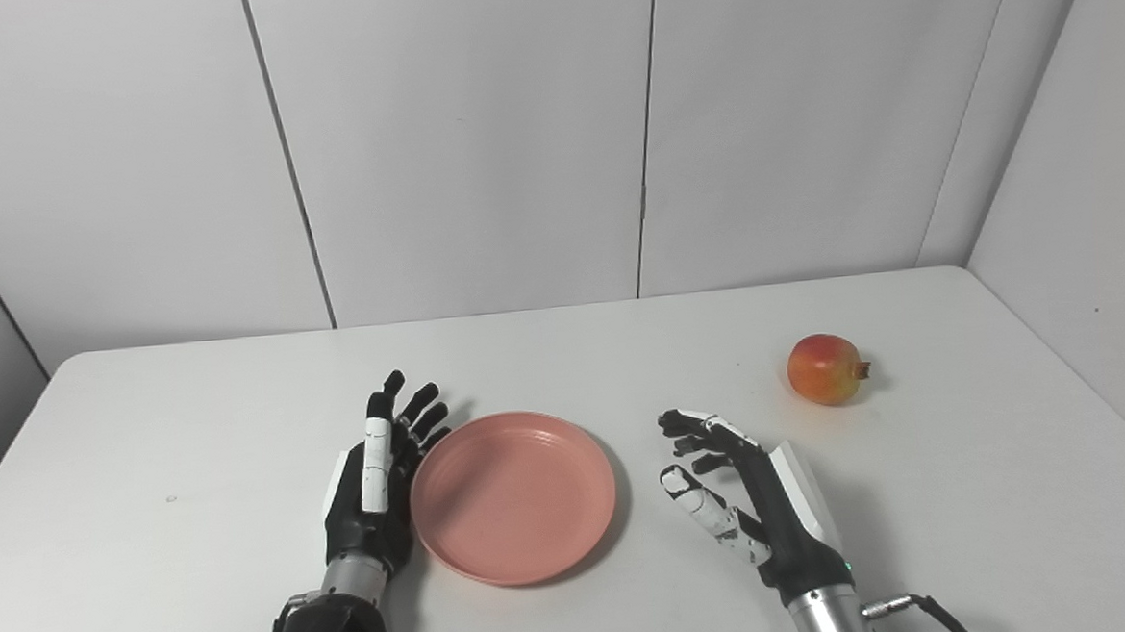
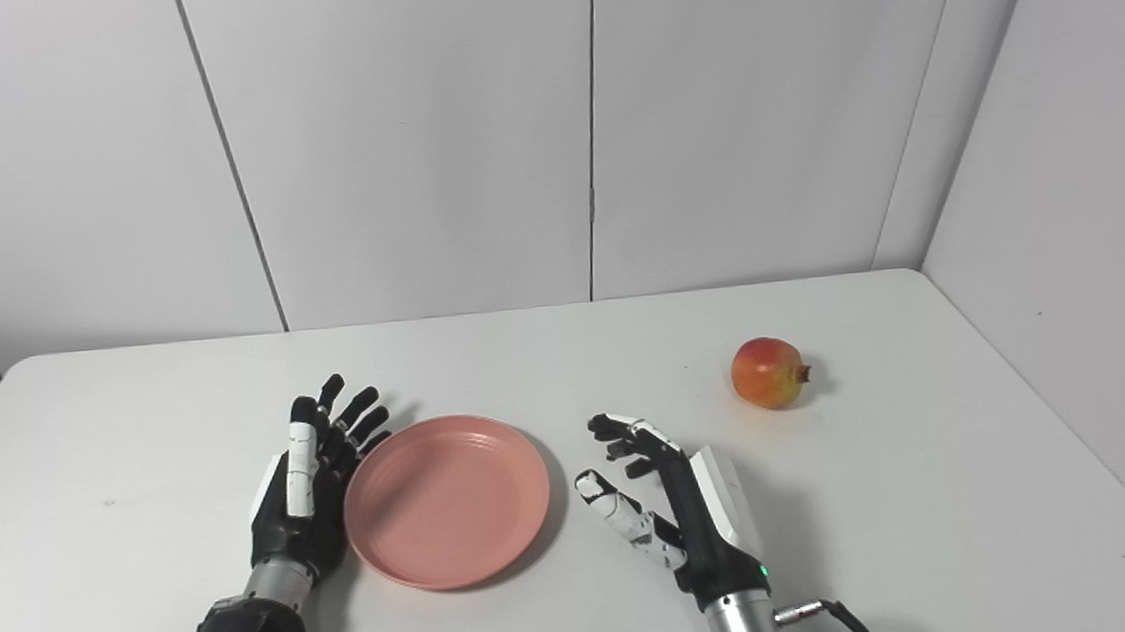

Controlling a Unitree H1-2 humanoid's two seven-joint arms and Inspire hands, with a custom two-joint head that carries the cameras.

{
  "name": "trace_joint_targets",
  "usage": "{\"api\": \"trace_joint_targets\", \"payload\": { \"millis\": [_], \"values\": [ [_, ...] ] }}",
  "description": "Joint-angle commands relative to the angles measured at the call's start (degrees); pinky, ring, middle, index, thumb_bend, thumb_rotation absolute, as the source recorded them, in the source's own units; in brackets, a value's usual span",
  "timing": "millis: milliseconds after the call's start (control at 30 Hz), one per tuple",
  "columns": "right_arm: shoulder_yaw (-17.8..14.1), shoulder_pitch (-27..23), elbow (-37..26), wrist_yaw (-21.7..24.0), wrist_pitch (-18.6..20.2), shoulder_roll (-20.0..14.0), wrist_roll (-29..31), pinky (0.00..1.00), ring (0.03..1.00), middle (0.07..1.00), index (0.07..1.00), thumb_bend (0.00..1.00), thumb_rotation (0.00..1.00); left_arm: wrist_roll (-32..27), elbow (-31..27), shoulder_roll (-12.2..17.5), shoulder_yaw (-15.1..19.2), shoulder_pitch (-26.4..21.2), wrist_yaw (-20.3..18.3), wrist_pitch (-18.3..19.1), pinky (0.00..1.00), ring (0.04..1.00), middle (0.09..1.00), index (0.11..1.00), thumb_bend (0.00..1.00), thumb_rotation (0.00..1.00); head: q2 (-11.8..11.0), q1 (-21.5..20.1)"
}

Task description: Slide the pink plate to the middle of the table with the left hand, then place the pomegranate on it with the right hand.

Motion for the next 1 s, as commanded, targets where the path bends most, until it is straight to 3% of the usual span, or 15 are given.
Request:
{"api": "trace_joint_targets", "payload": {
  "millis": [0,267,467,733,967],
  "values": [
    [-0.5,-2.5,-3.0,-1.3,0.2,-0.9,-2.7,0.63,0.716,0.758,0.740,0.73,1.00,-0.1,1.7,0.1,0.0,0.0,0.3,0.6,0.88,0.894,0.907,1.000,0.92,0.90,0.0,0.0],
    [-3.4,-7.6,-5.5,0.6,3.9,-2.5,-4.2,0.62,0.719,0.779,0.761,0.75,1.00,-0.1,1.9,-0.2,0.1,-0.1,0.3,0.6,0.87,0.886,0.900,1.000,0.92,0.90,-0.3,-0.1],
    [-4.1,-12.8,-5.0,1.9,5.8,-6.0,-7.9,0.64,0.758,0.808,0.781,0.77,1.00,-0.1,2.3,-0.4,0.1,-0.3,0.2,0.3,0.87,0.888,0.905,0.998,0.92,0.89,-0.6,0.0],
    [-2.0,-20.2,1.5,1.0,4.2,-13.2,-16.3,0.63,0.742,0.788,0.781,0.76,1.00,0.0,2.3,-0.5,0.1,-0.3,0.3,0.3,0.87,0.884,0.903,0.997,0.92,0.90,-0.8,0.2],
    [-0.2,-25.1,8.3,-0.4,4.6,-18.1,-21.7,0.62,0.725,0.768,0.760,0.81,0.96,-0.3,2.1,-0.6,0.2,-0.1,0.1,0.5,0.88,0.887,0.905,1.000,0.92,0.89,-0.8,0.4]
  ]
}}
